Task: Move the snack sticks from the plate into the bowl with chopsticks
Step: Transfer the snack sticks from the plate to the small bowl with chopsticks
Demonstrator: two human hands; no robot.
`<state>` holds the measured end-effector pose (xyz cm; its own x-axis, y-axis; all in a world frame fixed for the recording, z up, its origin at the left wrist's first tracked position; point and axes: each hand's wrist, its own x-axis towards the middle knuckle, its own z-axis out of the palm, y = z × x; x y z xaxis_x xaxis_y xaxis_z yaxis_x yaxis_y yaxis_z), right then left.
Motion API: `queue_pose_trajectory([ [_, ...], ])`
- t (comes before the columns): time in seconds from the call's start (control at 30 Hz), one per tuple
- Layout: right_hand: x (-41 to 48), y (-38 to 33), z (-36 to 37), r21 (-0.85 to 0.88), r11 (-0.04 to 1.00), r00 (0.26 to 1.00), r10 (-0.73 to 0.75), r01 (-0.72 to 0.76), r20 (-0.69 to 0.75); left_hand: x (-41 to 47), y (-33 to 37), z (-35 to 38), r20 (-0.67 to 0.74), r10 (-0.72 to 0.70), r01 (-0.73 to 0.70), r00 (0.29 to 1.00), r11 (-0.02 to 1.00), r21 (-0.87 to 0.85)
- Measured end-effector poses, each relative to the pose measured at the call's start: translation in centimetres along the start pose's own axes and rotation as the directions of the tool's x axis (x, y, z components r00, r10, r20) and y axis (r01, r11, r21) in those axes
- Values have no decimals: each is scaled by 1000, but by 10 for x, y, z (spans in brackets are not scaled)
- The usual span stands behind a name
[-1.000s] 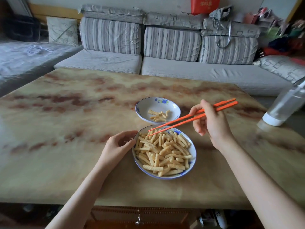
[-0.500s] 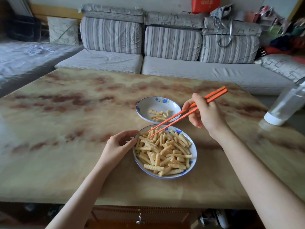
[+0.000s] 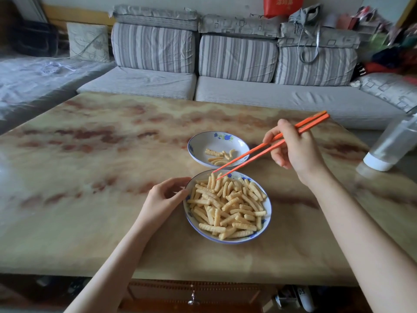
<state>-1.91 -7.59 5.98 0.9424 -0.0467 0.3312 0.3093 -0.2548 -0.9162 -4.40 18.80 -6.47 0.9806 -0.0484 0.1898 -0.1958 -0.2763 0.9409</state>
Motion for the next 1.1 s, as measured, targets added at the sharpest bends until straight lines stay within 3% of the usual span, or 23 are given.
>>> queue_pose_trajectory([
  [0.37, -8, 13, 4, -17, 999, 998, 47, -46, 42, -1, 2, 1, -11, -8, 8, 1000, 1000, 8],
  [0.7, 1, 23, -5, 202, 978, 976, 92, -51, -196, -1, 3, 0, -3, -3, 4, 1000, 1000, 29],
  [0.87, 10, 32, 8, 193, 978, 925, 142, -77, -351, -1, 3, 0, -3, -8, 8, 1000, 999, 32],
  [1.1, 17, 47, 20, 187, 976, 925, 175, -116, -339, 0, 1, -1, 5, -9, 9, 1000, 1000, 26],
])
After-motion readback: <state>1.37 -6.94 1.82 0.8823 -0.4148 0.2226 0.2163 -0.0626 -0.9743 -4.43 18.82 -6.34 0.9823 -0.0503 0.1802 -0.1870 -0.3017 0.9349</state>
